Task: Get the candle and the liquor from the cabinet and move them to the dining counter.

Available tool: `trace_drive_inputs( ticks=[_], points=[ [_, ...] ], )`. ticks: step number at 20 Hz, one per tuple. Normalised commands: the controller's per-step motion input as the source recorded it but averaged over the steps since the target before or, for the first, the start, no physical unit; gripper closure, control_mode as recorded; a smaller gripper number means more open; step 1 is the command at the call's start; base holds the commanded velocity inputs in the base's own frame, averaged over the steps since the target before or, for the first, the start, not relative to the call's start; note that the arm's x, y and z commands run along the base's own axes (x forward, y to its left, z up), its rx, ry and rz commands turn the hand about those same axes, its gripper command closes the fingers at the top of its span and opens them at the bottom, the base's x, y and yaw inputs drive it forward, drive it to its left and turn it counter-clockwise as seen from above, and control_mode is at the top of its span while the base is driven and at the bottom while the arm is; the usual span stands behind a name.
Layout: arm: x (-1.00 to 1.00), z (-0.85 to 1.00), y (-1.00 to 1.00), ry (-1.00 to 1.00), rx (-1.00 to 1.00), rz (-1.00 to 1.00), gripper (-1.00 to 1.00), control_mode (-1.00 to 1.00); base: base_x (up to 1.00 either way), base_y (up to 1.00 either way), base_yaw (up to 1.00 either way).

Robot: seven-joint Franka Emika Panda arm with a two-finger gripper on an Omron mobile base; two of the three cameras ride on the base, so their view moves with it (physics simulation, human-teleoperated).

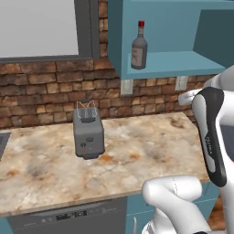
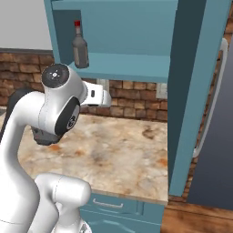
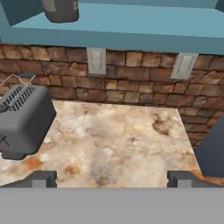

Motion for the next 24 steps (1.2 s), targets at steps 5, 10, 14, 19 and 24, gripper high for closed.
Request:
trace_drive_inputs(
  ticks=[5, 10, 14, 19, 24],
  points=[
    [0.00, 0.01, 0.00, -0.03, 0.00, 0.02, -1.00, -1.00, -0.02, -0.01, 0.00],
    [0.00, 0.17, 0.00, -0.17, 0.00, 0.15, -1.00, -1.00, 0.00, 0.00, 0.00],
    [0.11, 0.26, 0.00, -0.16, 0.00, 0.15, -1.00, -1.00, 0.00, 0.00, 0.00],
    [0.23, 0.45, 0.07, -0.09, 0.00, 0.02, -1.00, -1.00, 0.00, 0.00, 0.00],
    [0.13, 0.31, 0.10, -0.12, 0.01, 0.00, -1.00, -1.00, 0.00, 0.00, 0.00]
  ],
)
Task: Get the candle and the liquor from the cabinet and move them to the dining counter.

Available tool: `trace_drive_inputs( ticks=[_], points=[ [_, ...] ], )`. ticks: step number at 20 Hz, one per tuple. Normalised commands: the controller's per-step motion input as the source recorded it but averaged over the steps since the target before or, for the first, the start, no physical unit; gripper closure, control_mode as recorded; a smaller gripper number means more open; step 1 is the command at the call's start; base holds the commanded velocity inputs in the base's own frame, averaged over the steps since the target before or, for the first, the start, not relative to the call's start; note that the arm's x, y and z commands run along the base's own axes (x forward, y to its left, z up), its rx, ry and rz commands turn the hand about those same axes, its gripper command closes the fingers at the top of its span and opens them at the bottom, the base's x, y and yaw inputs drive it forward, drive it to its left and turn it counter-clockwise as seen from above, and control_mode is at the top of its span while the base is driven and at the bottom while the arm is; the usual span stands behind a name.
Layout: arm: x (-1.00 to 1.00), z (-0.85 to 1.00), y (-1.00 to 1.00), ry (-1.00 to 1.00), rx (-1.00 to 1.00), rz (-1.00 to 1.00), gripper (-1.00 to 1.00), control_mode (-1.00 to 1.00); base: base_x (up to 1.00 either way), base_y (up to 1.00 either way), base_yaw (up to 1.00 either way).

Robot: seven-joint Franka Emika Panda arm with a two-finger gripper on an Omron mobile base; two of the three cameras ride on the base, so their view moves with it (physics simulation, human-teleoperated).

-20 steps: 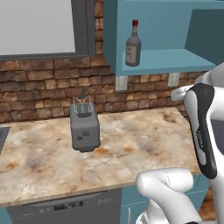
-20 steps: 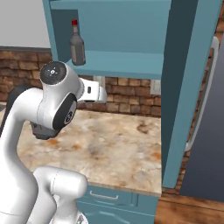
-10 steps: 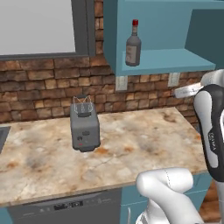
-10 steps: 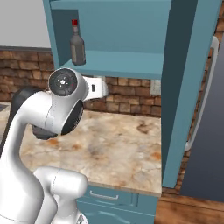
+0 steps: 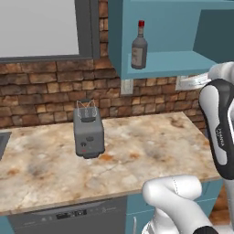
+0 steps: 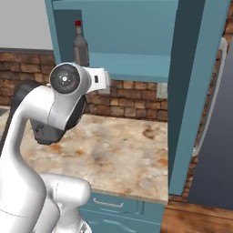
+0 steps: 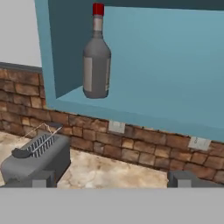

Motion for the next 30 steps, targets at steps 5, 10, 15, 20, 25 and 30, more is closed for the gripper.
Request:
trace_drive_inputs(
  ticks=[5, 10, 15, 20, 25, 30],
  points=[
    [0.00, 0.34, 0.12, -0.16, 0.04, 0.00, -1.00, -1.00, 0.00, 0.00, 0.00],
    [0.11, 0.37, 0.02, -0.13, 0.04, 0.00, -1.00, -1.00, 0.00, 0.00, 0.00],
    [0.17, 0.25, 0.00, -0.03, 0.07, 0.00, -1.00, -1.00, 0.00, 0.00, 0.00],
    [0.17, 0.25, 0.01, 0.01, 0.05, 0.01, -1.00, -1.00, 0.00, 0.00, 0.00],
    [0.06, 0.21, 0.00, 0.04, 0.02, 0.01, -1.00, -1.00, 0.00, 0.00, 0.00],
    [0.11, 0.08, 0.00, 0.01, 0.01, 0.01, -1.00, -1.00, 0.00, 0.00, 0.00]
  ],
)
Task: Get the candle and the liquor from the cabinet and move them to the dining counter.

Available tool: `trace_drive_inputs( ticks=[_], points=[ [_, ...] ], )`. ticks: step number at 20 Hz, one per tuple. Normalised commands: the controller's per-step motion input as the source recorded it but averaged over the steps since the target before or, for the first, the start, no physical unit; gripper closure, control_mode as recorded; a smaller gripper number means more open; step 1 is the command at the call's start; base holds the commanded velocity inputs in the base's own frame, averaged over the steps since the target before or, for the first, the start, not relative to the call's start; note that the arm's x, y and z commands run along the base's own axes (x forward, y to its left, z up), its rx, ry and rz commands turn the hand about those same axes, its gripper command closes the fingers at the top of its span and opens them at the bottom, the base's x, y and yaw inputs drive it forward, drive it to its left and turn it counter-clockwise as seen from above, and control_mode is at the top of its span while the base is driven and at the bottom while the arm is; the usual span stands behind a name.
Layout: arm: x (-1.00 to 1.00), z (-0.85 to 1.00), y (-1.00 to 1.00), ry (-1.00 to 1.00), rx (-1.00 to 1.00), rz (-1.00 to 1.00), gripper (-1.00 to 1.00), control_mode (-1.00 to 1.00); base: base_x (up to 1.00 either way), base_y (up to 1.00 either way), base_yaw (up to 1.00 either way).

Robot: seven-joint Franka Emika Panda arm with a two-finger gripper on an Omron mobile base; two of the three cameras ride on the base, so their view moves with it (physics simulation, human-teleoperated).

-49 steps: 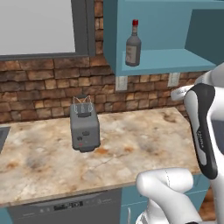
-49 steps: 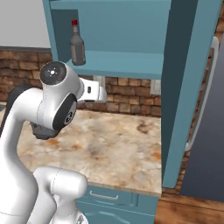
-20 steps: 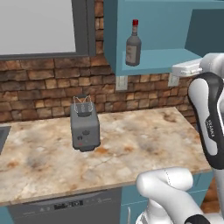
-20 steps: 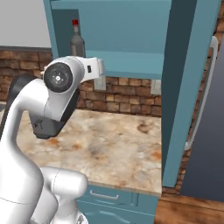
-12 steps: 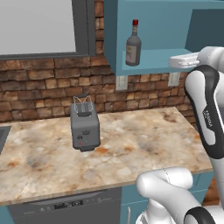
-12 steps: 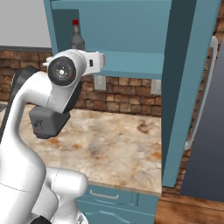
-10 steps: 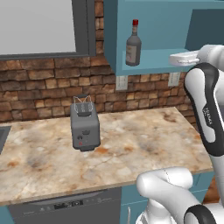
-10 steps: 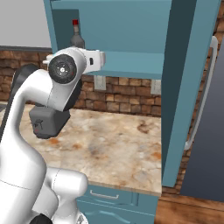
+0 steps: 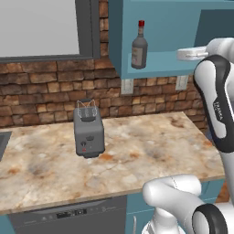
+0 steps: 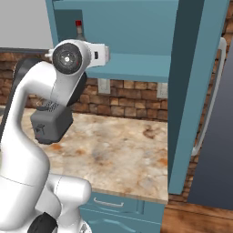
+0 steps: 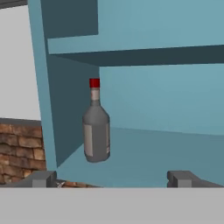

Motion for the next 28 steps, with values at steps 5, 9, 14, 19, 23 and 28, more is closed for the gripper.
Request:
trace_drive_inputs(
  ticks=[5, 9, 14, 19, 23, 28],
  points=[
    [0.19, 0.00, 0.03, 0.00, 0.00, 0.01, -1.00, -1.00, 0.00, 0.00, 0.00],
    [0.42, 0.00, 0.23, 0.00, 0.00, 0.00, -1.00, -1.00, 0.00, 0.00, 0.00],
    [0.41, 0.01, 0.21, 0.00, 0.00, 0.00, -1.00, -1.00, 0.00, 0.00, 0.00],
    [0.25, 0.00, 0.07, 0.00, 0.01, 0.01, -1.00, -1.00, 0.00, 0.00, 0.00],
    [0.42, 0.12, 0.15, 0.00, 0.00, 0.00, -1.00, -1.00, 0.00, 0.00, 0.00],
    [0.41, 0.06, 0.11, 0.00, 0.00, 0.00, -1.00, -1.00, 0.00, 0.00, 0.00]
  ],
)
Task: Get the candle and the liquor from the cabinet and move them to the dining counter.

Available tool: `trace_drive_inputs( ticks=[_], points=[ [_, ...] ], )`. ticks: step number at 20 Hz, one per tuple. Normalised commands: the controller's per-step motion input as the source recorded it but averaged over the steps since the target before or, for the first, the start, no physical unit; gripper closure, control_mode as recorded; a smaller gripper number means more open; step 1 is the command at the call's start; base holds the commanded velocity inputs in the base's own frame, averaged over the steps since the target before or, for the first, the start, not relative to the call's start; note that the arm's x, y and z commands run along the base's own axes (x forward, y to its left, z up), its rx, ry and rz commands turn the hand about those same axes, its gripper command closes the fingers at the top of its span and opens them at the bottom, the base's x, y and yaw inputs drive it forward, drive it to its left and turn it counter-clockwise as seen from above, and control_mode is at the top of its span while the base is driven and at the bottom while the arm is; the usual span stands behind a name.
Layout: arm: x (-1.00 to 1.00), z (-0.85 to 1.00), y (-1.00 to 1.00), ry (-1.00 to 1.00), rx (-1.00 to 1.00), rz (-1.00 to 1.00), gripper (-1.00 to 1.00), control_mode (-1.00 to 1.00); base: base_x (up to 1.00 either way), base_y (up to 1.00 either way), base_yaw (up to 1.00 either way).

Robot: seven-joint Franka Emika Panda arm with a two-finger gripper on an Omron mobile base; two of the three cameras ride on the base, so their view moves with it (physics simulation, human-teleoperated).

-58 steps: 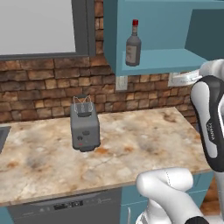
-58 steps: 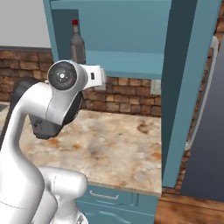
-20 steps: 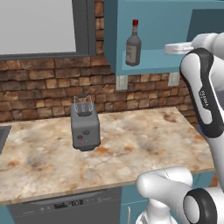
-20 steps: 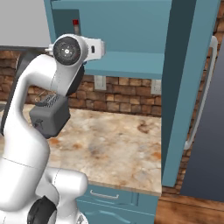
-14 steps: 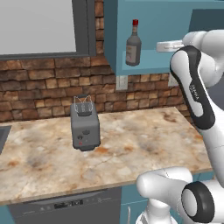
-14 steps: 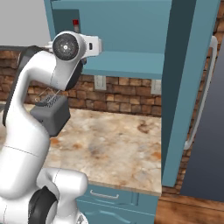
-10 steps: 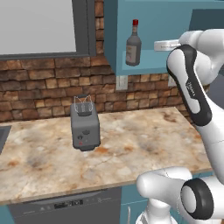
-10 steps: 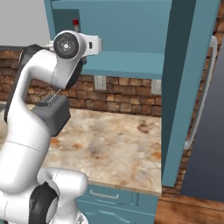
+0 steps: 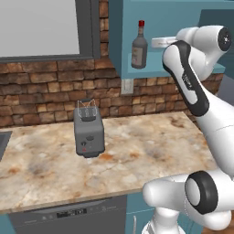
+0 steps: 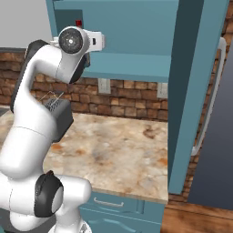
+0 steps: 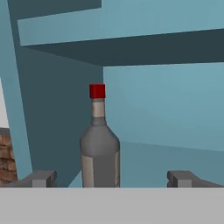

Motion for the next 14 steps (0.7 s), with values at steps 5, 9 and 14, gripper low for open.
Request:
trace_drive_inputs(
  ticks=[5, 9, 14],
  points=[
    [0.22, 0.00, 0.04, 0.00, 0.00, 0.02, -1.00, -1.00, 0.00, 0.00, 0.00],
    [0.33, 0.00, 0.10, 0.00, 0.00, 0.06, -1.00, -1.00, 0.00, 0.00, 0.00],
    [0.26, 0.02, 0.00, 0.00, 0.00, 0.09, -1.00, -1.00, 0.00, 0.00, 0.00]
  ],
)
